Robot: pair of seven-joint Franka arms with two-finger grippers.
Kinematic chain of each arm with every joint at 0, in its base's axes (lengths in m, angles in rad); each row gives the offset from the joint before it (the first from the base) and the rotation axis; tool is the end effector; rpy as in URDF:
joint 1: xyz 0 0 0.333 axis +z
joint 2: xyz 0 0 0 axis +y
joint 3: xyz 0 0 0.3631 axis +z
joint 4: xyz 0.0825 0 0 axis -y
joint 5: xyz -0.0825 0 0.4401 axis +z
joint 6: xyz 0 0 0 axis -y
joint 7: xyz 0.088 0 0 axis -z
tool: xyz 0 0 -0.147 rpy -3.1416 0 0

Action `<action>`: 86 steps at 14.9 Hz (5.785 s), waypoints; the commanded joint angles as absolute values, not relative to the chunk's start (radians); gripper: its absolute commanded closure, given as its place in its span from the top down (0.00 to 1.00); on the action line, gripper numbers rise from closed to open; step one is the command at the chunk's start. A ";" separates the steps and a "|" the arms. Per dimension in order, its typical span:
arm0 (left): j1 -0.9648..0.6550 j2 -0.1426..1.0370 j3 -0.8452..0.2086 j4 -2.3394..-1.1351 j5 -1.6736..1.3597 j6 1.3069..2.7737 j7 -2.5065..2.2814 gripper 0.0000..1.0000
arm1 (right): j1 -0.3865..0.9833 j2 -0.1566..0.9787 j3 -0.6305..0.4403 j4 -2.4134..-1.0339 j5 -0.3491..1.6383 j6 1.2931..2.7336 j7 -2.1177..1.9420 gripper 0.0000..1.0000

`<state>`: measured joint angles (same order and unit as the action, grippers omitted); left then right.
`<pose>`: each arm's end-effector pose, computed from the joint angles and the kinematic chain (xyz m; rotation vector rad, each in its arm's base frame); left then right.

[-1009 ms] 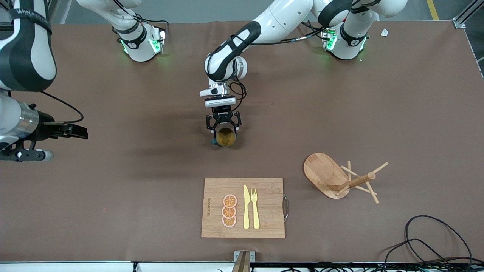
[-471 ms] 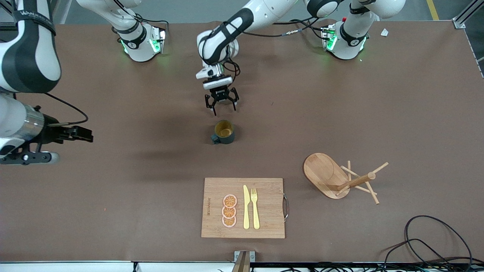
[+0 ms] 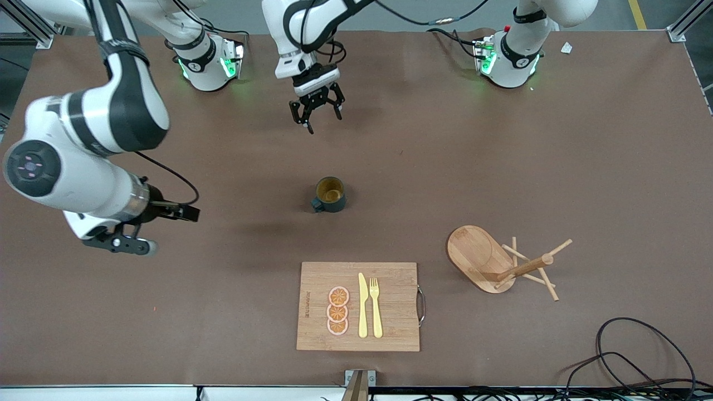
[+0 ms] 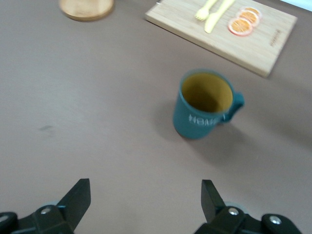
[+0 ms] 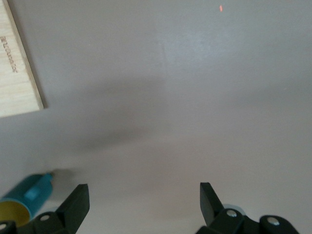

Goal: Transfer cup from left to right arm and place
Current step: 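Raise the left gripper away while the right gripper reaches the mug, then grasp the mug with the right gripper while the left gripper retracts, then carry the mug with the right gripper away from the cutting board, then lower the mug onto the table and open the right gripper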

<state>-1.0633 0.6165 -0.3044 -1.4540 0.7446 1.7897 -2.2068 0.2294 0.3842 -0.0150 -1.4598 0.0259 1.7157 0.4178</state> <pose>0.2723 -0.7174 0.3087 -2.7726 -0.8760 -0.8370 0.7094 0.1594 0.4424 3.0972 -0.3234 -0.1996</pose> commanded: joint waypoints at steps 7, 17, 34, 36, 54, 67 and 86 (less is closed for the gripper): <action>-0.643 0.287 -0.308 -1.489 0.350 1.703 -1.598 1.00 | 0.345 0.400 -0.018 -1.603 0.100 1.854 0.655 1.00; -0.174 0.224 -0.313 -1.451 0.239 1.690 -0.726 1.00 | 0.652 0.506 -0.020 -1.644 0.230 2.158 1.207 1.00; 0.160 0.065 -0.230 -1.428 0.109 1.557 -0.034 1.00 | 0.686 0.637 -0.024 -1.600 0.229 2.237 1.328 0.00; 0.155 0.042 -0.183 -1.448 0.043 1.533 -0.022 1.00 | 0.663 0.614 -0.069 -1.594 0.219 2.168 1.327 0.00; -0.003 -0.092 -0.113 -1.620 0.019 1.546 -0.121 1.00 | 0.345 0.595 -0.410 -1.595 0.212 2.094 0.574 0.00; 0.003 -0.087 -0.133 -1.612 0.008 1.546 -0.107 1.00 | 0.314 0.676 -0.410 -1.577 0.299 2.106 1.338 0.01; 0.011 -0.080 -0.124 -1.585 0.015 1.549 -0.104 1.00 | 0.109 0.632 -0.334 -1.187 0.334 1.571 0.863 1.00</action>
<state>0.0051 -0.0727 -0.1244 -1.5932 0.0211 1.5468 -0.1166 0.1386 0.6576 -0.3634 -1.2289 0.2988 1.6253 1.0423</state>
